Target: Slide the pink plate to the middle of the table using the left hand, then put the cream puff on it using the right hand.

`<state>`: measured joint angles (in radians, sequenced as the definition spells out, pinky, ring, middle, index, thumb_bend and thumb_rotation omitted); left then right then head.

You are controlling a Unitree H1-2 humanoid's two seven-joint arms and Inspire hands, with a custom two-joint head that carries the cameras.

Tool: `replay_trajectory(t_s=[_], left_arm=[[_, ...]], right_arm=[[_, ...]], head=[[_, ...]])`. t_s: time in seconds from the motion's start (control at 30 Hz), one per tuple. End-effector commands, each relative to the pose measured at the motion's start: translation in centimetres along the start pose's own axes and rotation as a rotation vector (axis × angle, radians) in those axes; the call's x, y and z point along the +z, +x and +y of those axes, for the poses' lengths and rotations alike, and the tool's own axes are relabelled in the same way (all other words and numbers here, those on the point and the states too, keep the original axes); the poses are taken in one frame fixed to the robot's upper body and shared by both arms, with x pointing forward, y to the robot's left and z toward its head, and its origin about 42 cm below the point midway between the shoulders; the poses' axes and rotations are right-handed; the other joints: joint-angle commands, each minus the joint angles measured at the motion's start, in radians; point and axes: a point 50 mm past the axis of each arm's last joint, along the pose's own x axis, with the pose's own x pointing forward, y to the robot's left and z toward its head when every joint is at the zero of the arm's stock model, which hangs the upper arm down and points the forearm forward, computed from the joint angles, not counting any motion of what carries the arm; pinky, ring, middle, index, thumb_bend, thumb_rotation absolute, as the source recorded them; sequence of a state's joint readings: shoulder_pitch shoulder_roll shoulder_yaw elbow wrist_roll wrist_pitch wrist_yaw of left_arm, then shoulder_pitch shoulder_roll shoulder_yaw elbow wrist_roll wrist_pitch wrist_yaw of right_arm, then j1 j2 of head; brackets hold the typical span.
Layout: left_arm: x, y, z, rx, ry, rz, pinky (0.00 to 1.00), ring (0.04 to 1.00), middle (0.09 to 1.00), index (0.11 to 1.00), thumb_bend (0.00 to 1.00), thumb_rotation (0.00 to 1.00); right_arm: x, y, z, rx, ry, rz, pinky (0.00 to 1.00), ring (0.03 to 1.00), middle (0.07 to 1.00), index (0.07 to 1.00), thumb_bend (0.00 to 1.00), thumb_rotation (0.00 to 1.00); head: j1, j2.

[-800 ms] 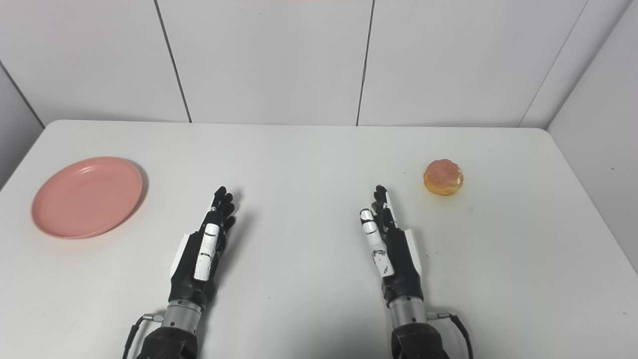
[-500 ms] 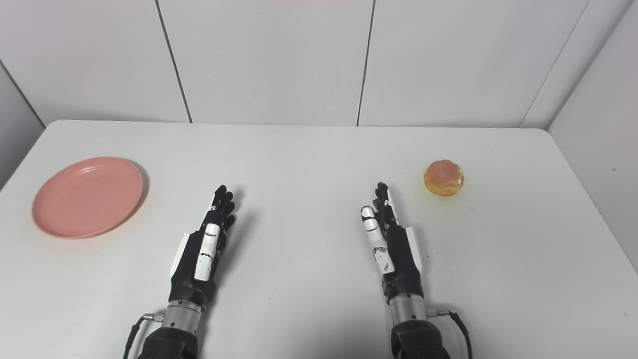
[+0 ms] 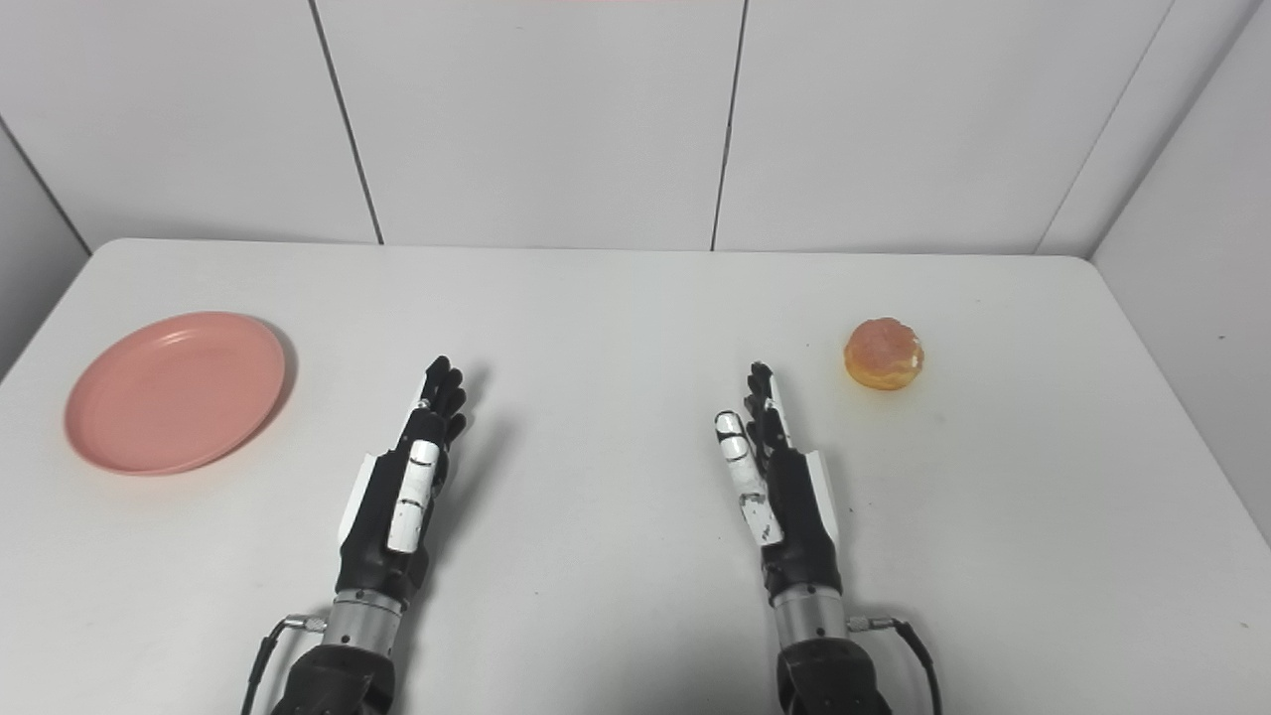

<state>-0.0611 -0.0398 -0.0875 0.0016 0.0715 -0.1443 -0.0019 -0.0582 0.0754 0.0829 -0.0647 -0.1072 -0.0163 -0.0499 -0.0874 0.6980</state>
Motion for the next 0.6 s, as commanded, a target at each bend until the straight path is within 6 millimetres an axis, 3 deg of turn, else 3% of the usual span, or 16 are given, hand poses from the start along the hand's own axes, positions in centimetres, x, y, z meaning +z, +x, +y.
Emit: replay_trajectory(t_s=[0.0, 0.57], left_arm=[[-0.3, 0.0, -0.1, 0.019, 0.006, -0.019, 1.0, 1.0, 1.0, 1.0, 0.65, 1.0], [-0.48, 0.17, 0.23, 0.01, -0.008, 0.006, 1.0, 1.0, 1.0, 1.0, 0.64, 1.0]], right_arm=[[1.47, 0.32, 0.31, 0.003, 0.014, -0.067, 1.0, 1.0, 1.0, 1.0, 0.61, 0.95], [1.09, 0.26, 0.43, 0.019, 0.029, -0.042, 1.0, 1.0, 1.0, 1.0, 0.6, 0.92]], head=[[0.001, 0.001], [-0.005, -0.013]])
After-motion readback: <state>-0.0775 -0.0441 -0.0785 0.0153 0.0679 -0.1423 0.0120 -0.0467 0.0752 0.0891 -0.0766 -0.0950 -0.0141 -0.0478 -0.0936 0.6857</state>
